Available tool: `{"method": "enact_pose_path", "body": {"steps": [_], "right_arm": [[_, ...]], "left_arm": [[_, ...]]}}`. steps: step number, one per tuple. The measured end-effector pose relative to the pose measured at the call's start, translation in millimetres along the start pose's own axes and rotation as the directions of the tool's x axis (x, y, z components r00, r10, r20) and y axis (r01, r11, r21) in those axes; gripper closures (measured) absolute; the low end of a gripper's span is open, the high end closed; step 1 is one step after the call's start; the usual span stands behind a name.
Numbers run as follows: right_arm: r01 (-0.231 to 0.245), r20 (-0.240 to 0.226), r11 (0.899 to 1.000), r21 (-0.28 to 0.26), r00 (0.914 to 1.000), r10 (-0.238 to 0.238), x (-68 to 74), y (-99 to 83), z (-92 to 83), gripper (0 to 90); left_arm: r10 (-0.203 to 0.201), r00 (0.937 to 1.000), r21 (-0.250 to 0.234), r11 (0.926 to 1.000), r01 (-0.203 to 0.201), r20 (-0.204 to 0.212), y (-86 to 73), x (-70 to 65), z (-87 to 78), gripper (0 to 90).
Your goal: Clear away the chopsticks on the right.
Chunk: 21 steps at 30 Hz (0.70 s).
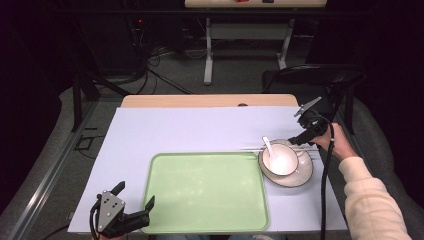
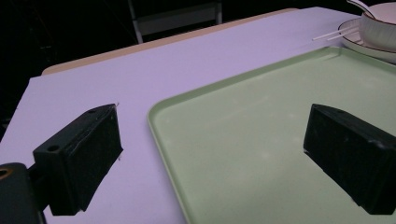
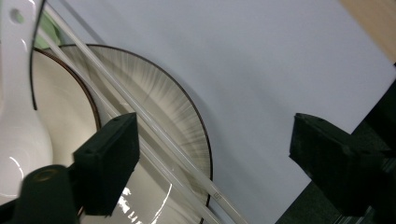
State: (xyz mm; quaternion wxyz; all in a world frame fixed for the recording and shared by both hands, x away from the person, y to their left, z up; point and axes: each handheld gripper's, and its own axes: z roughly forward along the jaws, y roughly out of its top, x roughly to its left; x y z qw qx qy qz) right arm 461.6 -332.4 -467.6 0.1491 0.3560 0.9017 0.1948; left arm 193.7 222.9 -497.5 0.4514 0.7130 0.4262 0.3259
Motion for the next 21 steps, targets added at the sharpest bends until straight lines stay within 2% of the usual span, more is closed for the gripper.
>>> {"method": "enact_pose_path", "body": {"steps": [3,4,5,7,10,11,12,13,14,21], "right_arm": [[0.011,-0.005,1.000,0.027,0.9999,-0.011,-0.7,0.9,7.9,30.8],[0.011,-0.005,1.000,0.027,0.9999,-0.011,-0.7,0.9,7.9,30.8],[0.029,0.001,0.998,0.047,0.9996,-0.029,-0.4,2.3,12.2,39.2],[0.044,-0.024,0.998,0.052,0.9988,-0.042,0.1,3.2,15.3,44.0],[0.051,-0.047,0.995,0.089,0.9978,-0.047,4.6,4.2,21.3,52.1],[0.083,-0.045,0.993,0.087,0.9958,-0.080,3.7,4.6,23.1,56.5],[0.063,-0.045,0.992,0.108,0.9973,-0.059,6.6,4.1,24.9,59.4],[0.099,-0.052,0.990,0.096,0.9942,-0.094,4.6,4.3,26.9,60.9],[0.088,-0.060,0.992,0.095,0.9947,-0.083,5.6,4.0,26.9,62.6],[0.129,-0.095,0.985,0.111,0.9884,-0.119,5.0,2.8,26.9,67.8]], "left_arm": [[-0.001,1.0000,0.003,1.0000,0.001,0.001,0.1,-0.1,-0.2,4.2],[-0.002,1.0000,-0.001,1.0000,0.002,-0.001,0.0,-0.3,0.0,4.2],[-0.001,1.0000,0.002,1.0000,0.001,0.001,0.1,-0.1,-0.3,4.2],[-0.001,1.0000,0.002,1.0000,0.001,0.001,0.1,-0.1,-0.4,4.2],[-0.002,1.0000,0.002,1.0000,0.002,0.001,0.0,0.0,-0.4,4.1],[-0.002,1.0000,0.002,1.0000,0.002,0.001,0.0,0.0,-0.5,4.2],[-0.002,1.0000,0.002,1.0000,0.002,0.001,0.0,0.0,-0.5,4.1],[-0.002,1.0000,0.002,1.0000,0.002,0.001,0.0,0.0,-0.5,4.1],[-0.003,1.0000,0.002,1.0000,0.003,0.001,0.0,0.0,-0.5,4.1],[-0.001,1.0000,0.003,1.0000,0.001,0.002,0.1,-0.1,-0.2,4.1]]}}
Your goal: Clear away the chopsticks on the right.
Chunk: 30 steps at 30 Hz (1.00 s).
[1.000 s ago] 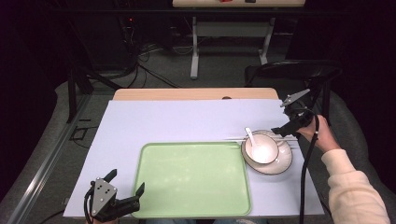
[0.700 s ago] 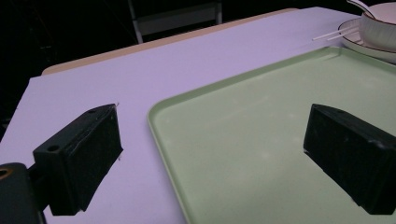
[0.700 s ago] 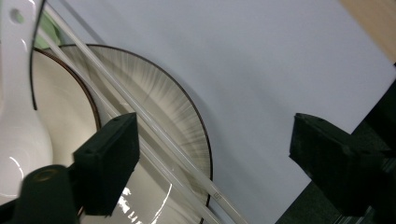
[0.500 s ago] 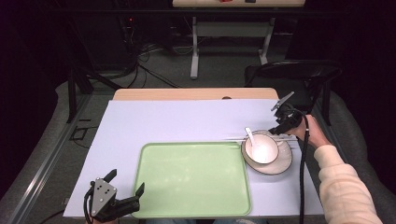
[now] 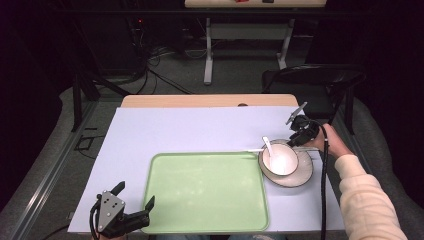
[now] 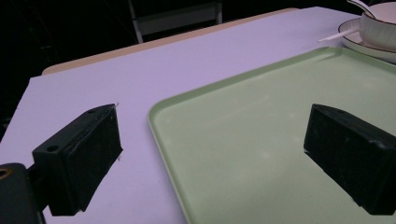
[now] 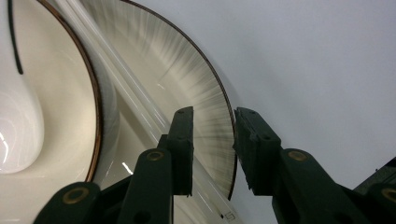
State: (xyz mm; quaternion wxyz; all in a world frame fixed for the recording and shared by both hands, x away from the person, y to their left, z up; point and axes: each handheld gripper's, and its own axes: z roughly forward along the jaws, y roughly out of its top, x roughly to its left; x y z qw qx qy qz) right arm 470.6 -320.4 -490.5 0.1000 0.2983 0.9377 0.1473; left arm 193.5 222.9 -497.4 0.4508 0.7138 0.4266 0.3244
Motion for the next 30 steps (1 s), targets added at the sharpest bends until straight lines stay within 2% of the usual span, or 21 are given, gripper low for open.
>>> {"method": "enact_pose_path", "body": {"steps": [5,10,14,16,17,22,30], "right_arm": [[0.017,-0.019,1.000,-0.008,0.9997,-0.017,-0.2,-2.9,-3.1,68.9],[0.020,-0.009,1.000,0.005,0.9998,-0.020,-0.5,-4.3,-3.2,73.1],[0.036,-0.009,0.999,-0.001,0.9993,-0.036,-1.4,-4.9,-5.7,72.2],[0.027,-0.013,1.000,-0.001,0.9995,-0.027,-0.5,-5.5,-6.9,72.0],[0.037,-0.026,0.999,-0.003,0.9990,-0.037,-0.1,-6.4,-8.3,71.7],[0.045,-0.035,0.999,0.025,0.9984,-0.044,0.3,-7.4,-7.1,72.4],[0.047,-0.031,0.998,0.029,0.9985,-0.046,0.1,-7.6,-6.2,75.1]], "left_arm": [[0.000,1.0000,-0.002,1.0000,0.000,-0.002,-0.1,-0.1,0.3,4.1],[0.002,1.0000,0.000,1.0000,-0.002,-0.001,0.0,-0.1,0.2,4.1],[-0.006,1.0000,-0.004,1.0000,0.006,-0.005,-0.3,0.1,-0.1,4.1],[-0.005,1.0000,-0.003,1.0000,0.005,-0.005,-0.2,-0.1,0.1,4.1],[0.002,1.0000,0.000,1.0000,-0.002,-0.001,0.0,0.0,0.1,4.1],[0.000,1.0000,-0.002,1.0000,0.000,-0.006,0.0,-0.1,-0.1,4.1],[-0.005,1.0000,-0.004,1.0000,0.005,-0.006,-0.2,-0.1,0.0,4.1]]}}
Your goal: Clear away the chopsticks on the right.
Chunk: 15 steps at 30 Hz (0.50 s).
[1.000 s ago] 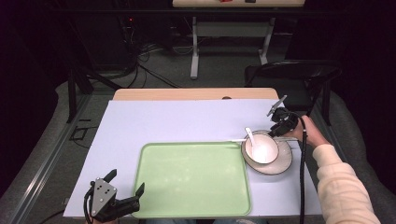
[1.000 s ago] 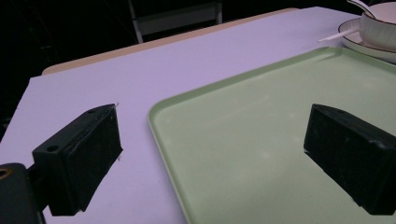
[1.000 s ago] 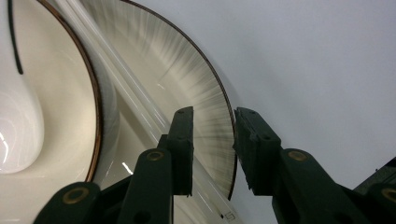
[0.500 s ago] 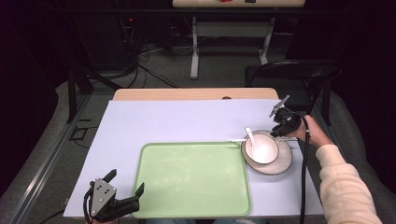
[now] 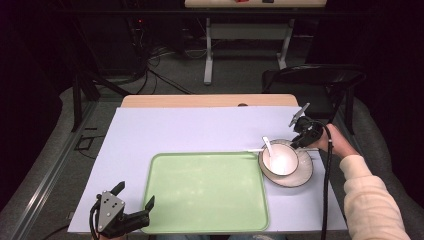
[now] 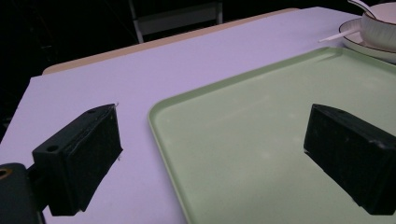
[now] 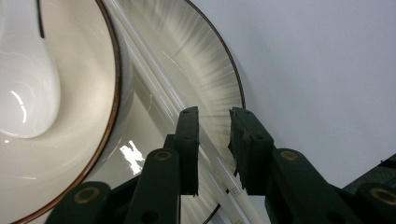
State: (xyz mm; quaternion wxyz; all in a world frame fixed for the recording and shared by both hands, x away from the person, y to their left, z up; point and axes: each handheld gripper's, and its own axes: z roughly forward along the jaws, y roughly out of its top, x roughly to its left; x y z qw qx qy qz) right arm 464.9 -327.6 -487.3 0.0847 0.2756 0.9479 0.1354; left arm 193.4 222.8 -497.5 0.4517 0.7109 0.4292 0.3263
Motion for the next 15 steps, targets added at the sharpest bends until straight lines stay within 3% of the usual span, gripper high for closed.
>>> {"method": "enact_pose_path", "body": {"steps": [2,15], "right_arm": [[0.040,0.004,0.999,0.004,0.9992,-0.040,-0.3,3.1,4.9,76.0],[0.097,0.018,0.994,0.050,0.9950,-0.098,-0.2,10.7,18.2,78.5]], "left_arm": [[0.005,1.0000,0.003,1.0000,-0.005,0.002,0.1,0.1,0.1,4.1],[0.002,1.0000,0.001,1.0000,-0.002,0.001,0.0,0.2,-0.1,4.1]]}}
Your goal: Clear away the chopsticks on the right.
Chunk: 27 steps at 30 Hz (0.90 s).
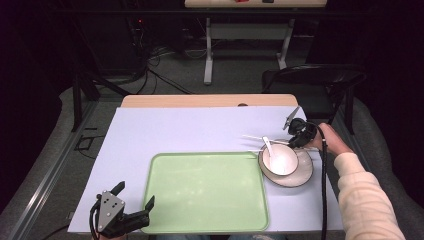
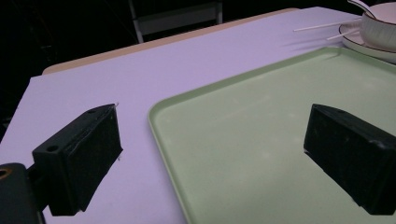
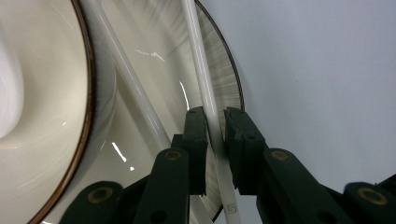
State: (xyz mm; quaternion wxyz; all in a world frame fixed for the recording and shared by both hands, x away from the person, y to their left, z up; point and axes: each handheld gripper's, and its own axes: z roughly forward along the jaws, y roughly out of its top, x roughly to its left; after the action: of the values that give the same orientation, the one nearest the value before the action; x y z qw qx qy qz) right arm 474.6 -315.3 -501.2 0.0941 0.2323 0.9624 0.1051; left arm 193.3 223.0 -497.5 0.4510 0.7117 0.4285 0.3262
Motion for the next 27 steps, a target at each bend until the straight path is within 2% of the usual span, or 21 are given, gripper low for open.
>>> {"method": "enact_pose_path", "body": {"steps": [7,18,27], "right_arm": [[0.019,0.004,1.000,-0.008,0.9998,-0.019,-0.8,-0.2,1.2,83.3],[0.022,0.035,0.998,-0.053,0.9992,-0.020,-1.8,-2.4,-8.5,83.5],[0.015,0.040,0.998,-0.057,0.9991,-0.013,-1.3,-2.2,-13.1,83.5]], "left_arm": [[0.000,1.0000,0.002,1.0000,0.000,0.004,0.1,0.1,-0.2,4.1],[0.003,1.0000,0.001,1.0000,-0.003,0.002,0.2,0.0,0.2,4.1],[0.005,1.0000,0.003,1.0000,-0.005,0.003,0.3,-0.2,0.2,4.1]]}}
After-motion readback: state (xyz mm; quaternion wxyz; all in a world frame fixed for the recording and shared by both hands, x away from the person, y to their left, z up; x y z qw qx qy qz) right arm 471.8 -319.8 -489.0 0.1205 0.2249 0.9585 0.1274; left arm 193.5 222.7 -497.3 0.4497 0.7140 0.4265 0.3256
